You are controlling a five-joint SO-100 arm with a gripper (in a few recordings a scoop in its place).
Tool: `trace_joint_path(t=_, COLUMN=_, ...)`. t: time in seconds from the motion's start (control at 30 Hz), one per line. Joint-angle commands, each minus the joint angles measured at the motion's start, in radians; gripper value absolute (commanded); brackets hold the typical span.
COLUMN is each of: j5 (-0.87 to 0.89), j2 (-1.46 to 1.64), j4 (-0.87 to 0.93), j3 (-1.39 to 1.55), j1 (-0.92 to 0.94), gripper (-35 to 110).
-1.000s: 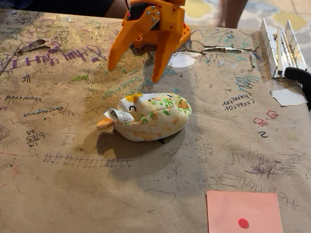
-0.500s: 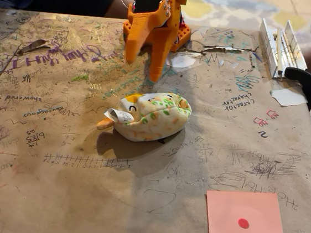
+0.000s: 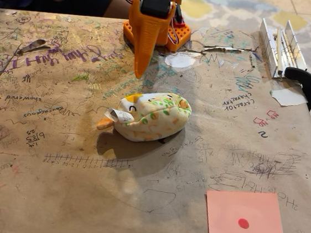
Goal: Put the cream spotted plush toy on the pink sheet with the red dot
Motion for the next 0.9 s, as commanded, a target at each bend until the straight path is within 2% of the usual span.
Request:
trace_joint_path(t=0.0, j5=-0.034, j2=0.012, j4=0.011, j3=-0.04, j1=-0.006, gripper=2)
trace_joint_path(t=0.17, j5=-0.058, j2=0.011, j4=0.021, j3=-0.04, j1=-0.008, gripper=4)
trace_joint_path(t=0.4, j5=-0.163, j2=-0.023, j4=0.186, j3=-0.218, j1=0.003, gripper=8)
trace_joint_path(t=0.5, j5=-0.175, j2=-0.324, j4=0.176, j3=-0.426, j1=0.017, gripper=10)
trace_joint_path(t=0.67, j5=-0.198, j2=-1.152, j4=0.213, j3=-0.844, j1=0.031, gripper=15)
trace_joint_path(t=0.8, j5=-0.252, j2=-1.312, j4=0.138, j3=-0.813, j1=0.048, gripper=21)
trace_joint_path(t=0.87, j5=-0.282, j2=-1.361, j4=0.178, j3=-0.804, j1=0.02, gripper=24)
